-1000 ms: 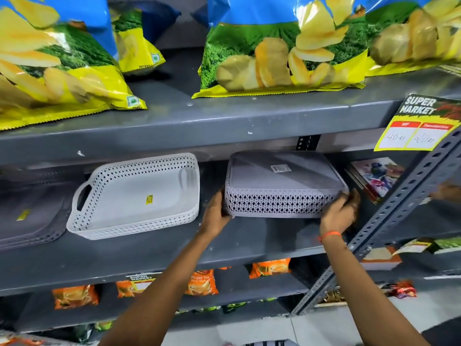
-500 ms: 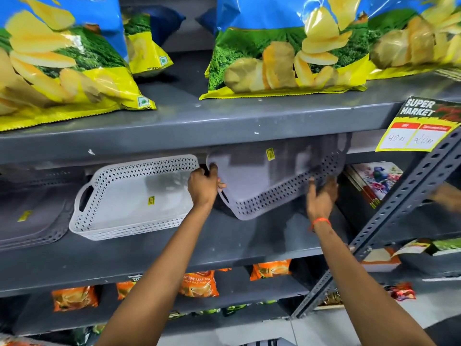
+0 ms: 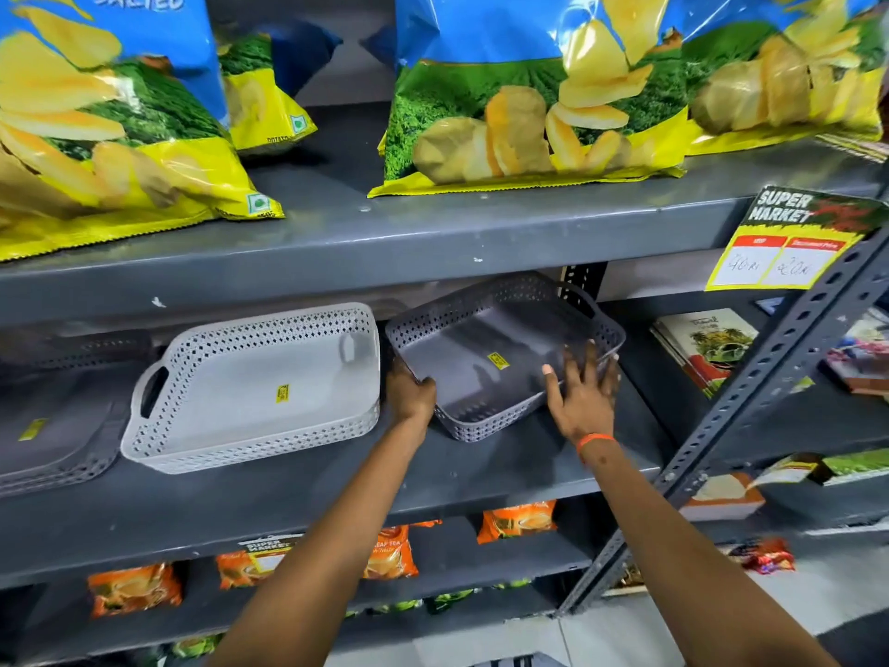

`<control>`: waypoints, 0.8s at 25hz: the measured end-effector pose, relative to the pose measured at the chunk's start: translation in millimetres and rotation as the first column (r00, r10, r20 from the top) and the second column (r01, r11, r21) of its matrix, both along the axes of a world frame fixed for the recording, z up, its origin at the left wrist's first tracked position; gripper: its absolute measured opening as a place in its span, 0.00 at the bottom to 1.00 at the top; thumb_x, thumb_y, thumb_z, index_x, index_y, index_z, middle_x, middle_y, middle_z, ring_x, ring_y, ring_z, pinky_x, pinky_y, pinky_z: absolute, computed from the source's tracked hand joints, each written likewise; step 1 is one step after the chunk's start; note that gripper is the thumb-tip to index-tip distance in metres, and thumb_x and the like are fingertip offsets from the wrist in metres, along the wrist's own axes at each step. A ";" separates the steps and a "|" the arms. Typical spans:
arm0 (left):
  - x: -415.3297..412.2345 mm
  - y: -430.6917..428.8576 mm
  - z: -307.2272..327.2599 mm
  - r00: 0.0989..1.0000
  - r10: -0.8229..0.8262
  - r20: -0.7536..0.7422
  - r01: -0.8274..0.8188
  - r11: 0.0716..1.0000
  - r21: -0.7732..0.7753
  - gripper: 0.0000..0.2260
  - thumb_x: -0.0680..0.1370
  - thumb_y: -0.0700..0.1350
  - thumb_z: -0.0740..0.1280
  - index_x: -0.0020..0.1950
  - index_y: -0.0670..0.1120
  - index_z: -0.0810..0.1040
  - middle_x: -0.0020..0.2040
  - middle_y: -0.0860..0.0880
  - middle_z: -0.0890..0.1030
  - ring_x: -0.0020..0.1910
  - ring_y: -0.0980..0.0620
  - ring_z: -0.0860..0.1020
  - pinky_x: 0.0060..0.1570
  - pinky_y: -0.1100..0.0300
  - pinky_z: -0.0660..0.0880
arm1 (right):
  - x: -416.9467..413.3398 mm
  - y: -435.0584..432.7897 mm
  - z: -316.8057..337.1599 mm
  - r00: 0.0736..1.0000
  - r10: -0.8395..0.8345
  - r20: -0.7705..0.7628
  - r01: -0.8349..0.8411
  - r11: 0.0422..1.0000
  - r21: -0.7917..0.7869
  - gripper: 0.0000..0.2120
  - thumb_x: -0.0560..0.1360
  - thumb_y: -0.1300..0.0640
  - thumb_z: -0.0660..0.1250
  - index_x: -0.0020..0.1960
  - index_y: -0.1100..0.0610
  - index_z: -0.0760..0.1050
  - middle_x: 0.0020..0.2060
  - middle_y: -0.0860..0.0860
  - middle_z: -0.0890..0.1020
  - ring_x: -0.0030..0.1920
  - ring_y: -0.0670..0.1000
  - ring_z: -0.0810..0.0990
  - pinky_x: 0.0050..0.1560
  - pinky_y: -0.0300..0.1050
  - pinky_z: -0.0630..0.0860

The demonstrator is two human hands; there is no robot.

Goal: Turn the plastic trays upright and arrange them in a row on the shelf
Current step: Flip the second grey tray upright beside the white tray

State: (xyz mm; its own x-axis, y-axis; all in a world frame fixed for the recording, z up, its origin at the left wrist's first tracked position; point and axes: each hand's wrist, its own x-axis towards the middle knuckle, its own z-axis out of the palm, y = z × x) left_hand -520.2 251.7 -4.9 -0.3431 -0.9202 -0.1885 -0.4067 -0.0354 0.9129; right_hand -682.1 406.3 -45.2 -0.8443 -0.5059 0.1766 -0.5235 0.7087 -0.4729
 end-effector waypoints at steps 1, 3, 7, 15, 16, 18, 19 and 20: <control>-1.2 10.1 -5.3 0.999 -0.012 0.042 0.014 0.999 -0.050 0.26 0.75 0.35 0.65 0.71 0.35 0.60 0.71 0.35 0.66 0.69 0.39 0.68 0.65 0.52 0.68 | 3.2 1.0 -1.6 0.999 0.007 -0.053 -0.005 0.999 0.031 0.26 0.79 0.43 0.56 0.73 0.52 0.60 0.77 0.57 0.53 0.76 0.66 0.44 0.74 0.61 0.41; -6.8 27.6 -14.6 0.998 -0.031 0.050 0.037 0.992 -0.121 0.32 0.76 0.34 0.62 0.75 0.36 0.47 0.76 0.36 0.55 0.72 0.39 0.62 0.68 0.50 0.64 | 9.2 4.0 1.8 0.987 0.058 -0.147 -0.048 0.996 0.070 0.24 0.79 0.44 0.54 0.67 0.57 0.69 0.74 0.61 0.62 0.76 0.65 0.51 0.75 0.62 0.43; -8.9 24.9 -15.9 0.998 0.044 0.050 -0.036 0.988 -0.153 0.29 0.76 0.30 0.56 0.75 0.40 0.50 0.64 0.31 0.73 0.57 0.33 0.76 0.53 0.44 0.73 | 26.0 16.0 5.4 0.928 0.227 -0.295 -0.210 0.974 0.087 0.24 0.77 0.43 0.48 0.46 0.60 0.75 0.47 0.59 0.81 0.57 0.62 0.75 0.74 0.61 0.57; 20.7 20.8 -4.1 0.995 0.021 0.099 0.030 0.871 -0.490 0.19 0.78 0.37 0.60 0.69 0.35 0.65 0.64 0.33 0.75 0.61 0.35 0.75 0.59 0.44 0.74 | 59.4 24.5 -1.6 0.896 0.279 -0.345 -0.261 0.960 0.098 0.10 0.72 0.56 0.66 0.51 0.59 0.76 0.45 0.59 0.80 0.53 0.63 0.77 0.75 0.60 0.56; 31.8 22.5 -4.5 0.994 0.006 0.113 0.060 0.818 -0.572 0.21 0.78 0.38 0.61 0.70 0.36 0.64 0.67 0.34 0.73 0.64 0.36 0.73 0.63 0.43 0.72 | 62.7 19.9 1.5 0.894 0.296 -0.335 -0.278 0.955 0.104 0.10 0.71 0.57 0.67 0.51 0.60 0.76 0.45 0.59 0.80 0.52 0.63 0.77 0.74 0.62 0.58; 64.2 11.6 -5.3 0.982 0.020 0.188 0.117 0.718 -0.686 0.24 0.76 0.41 0.63 0.71 0.37 0.64 0.69 0.36 0.71 0.68 0.38 0.70 0.70 0.43 0.65 | 75.6 5.6 5.2 0.865 0.371 -0.339 -0.352 0.928 0.119 0.10 0.71 0.58 0.67 0.51 0.60 0.76 0.45 0.59 0.80 0.51 0.62 0.78 0.74 0.63 0.58; 84.8 0.6 -7.3 0.967 0.048 0.249 0.149 0.690 -0.709 0.25 0.75 0.45 0.63 0.71 0.37 0.64 0.69 0.37 0.71 0.69 0.39 0.70 0.72 0.42 0.61 | 84.1 -2.4 5.5 0.847 0.400 -0.350 -0.381 0.916 0.127 0.10 0.72 0.59 0.66 0.52 0.60 0.76 0.44 0.58 0.81 0.51 0.62 0.78 0.74 0.63 0.57; 105.2 -12.1 -10.3 0.943 0.079 0.324 0.187 0.680 -0.709 0.27 0.74 0.50 0.62 0.70 0.38 0.65 0.69 0.37 0.72 0.69 0.40 0.69 0.73 0.41 0.58 | 92.0 -8.5 5.3 0.837 0.415 -0.357 -0.393 0.909 0.136 0.09 0.72 0.60 0.66 0.52 0.60 0.77 0.44 0.58 0.81 0.50 0.61 0.79 0.74 0.63 0.56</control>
